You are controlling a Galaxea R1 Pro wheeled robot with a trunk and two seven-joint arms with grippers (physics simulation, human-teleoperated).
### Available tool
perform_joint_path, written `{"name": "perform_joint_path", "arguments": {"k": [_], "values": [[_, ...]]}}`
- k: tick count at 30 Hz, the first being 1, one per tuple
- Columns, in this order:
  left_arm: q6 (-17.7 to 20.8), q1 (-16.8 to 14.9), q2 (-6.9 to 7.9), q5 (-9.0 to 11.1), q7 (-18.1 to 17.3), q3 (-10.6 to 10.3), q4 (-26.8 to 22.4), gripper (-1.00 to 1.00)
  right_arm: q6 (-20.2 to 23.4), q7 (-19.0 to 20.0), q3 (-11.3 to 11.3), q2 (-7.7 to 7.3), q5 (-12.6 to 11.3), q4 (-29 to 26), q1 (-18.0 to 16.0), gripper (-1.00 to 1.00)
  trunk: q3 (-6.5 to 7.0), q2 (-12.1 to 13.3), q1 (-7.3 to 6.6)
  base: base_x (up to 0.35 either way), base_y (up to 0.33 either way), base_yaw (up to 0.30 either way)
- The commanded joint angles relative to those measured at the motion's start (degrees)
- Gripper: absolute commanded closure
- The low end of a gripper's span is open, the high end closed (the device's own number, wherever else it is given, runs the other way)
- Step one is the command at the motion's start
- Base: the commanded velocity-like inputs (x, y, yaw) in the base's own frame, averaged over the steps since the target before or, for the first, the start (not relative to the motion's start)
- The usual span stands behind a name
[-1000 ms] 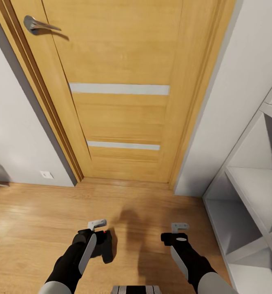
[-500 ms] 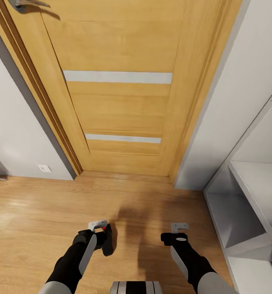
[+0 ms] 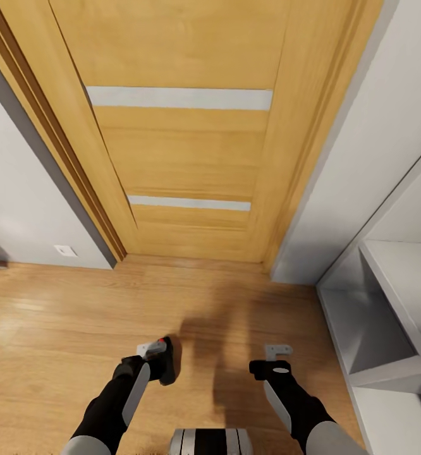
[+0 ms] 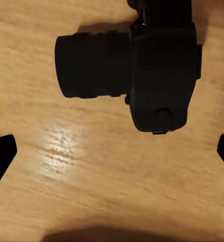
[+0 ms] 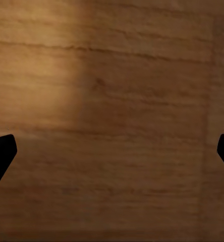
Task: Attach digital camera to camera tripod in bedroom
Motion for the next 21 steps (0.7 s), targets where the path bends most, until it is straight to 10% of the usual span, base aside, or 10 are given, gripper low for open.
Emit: {"name": "perform_joint_path", "arguments": {"k": [1, 21], "values": [[0.2, 0.0, -0.03, 0.6, 0.4, 0.0, -0.1, -1.00, 0.3, -0.5, 0.4, -0.06, -0.6, -0.1, 0.0, -1.00, -0.27, 0.0, 0.01, 0.000, 0.000, 0.000], [-4.4, 0.0, 0.03, 0.7, 0.3, 0.0, 2.6, -1.00, 0.3, -0.5, 0.4, -0.10, -0.5, -0.2, 0.0, -1.00, -4.70, -0.3, 0.53, 0.000, 0.000, 0.000]]}}
